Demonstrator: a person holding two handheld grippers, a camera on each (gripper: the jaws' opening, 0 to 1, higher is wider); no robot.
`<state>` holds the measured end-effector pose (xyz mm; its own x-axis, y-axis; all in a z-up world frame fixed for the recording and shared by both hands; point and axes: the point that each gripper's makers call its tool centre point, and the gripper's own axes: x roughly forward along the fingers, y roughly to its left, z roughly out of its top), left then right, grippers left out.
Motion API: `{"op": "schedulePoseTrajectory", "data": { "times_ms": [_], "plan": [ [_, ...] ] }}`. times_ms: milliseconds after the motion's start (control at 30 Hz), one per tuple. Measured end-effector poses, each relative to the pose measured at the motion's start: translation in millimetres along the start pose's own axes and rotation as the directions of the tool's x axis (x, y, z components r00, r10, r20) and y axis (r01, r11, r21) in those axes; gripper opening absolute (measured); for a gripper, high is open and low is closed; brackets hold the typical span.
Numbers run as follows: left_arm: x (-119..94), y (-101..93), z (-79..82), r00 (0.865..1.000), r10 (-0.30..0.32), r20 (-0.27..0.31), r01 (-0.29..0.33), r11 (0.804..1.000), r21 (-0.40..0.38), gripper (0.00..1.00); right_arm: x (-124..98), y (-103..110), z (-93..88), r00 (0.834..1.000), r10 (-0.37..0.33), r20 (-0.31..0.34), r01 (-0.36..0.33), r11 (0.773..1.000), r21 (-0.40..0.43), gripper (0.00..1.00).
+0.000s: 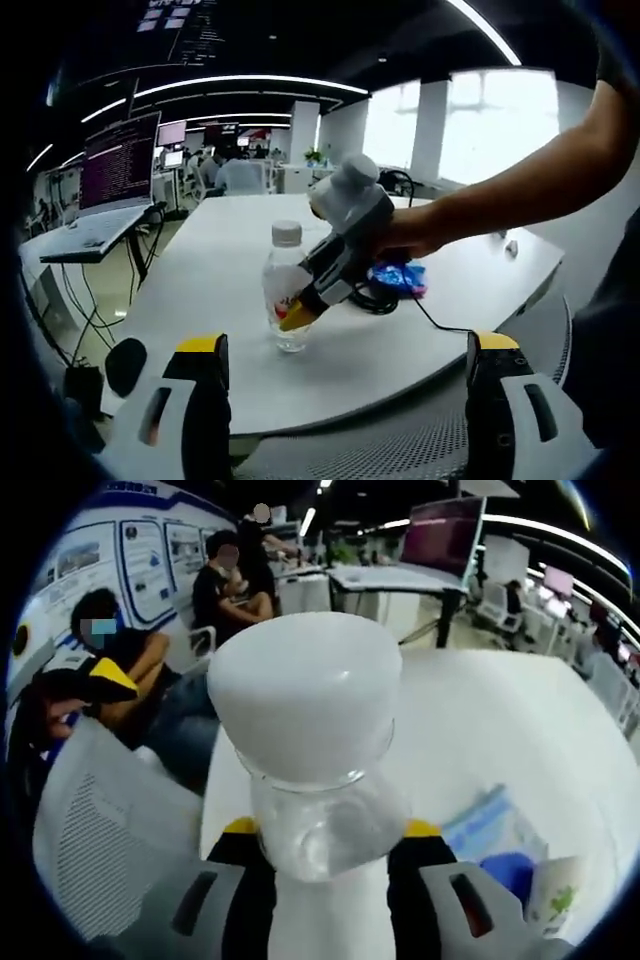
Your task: Arrange the tabletop items into an orderly group along one side of the table until the central work area is clear of visible clutter.
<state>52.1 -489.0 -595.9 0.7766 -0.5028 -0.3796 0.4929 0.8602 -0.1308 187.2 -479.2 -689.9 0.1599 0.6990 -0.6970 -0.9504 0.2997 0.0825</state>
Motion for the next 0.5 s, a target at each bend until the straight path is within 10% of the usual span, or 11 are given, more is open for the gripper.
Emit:
{"op": "schedulePoseTrajectory", "data": {
  "times_ms": [500],
  "plan": [
    [-2,13.6,3.2,0.998,0.065,0.006,-0.064,0.992,-0.107,0.99,1,-12,9.2,1.000,-0.019,0.016,0.019,1.000,0.003,0.37]
  ]
}}
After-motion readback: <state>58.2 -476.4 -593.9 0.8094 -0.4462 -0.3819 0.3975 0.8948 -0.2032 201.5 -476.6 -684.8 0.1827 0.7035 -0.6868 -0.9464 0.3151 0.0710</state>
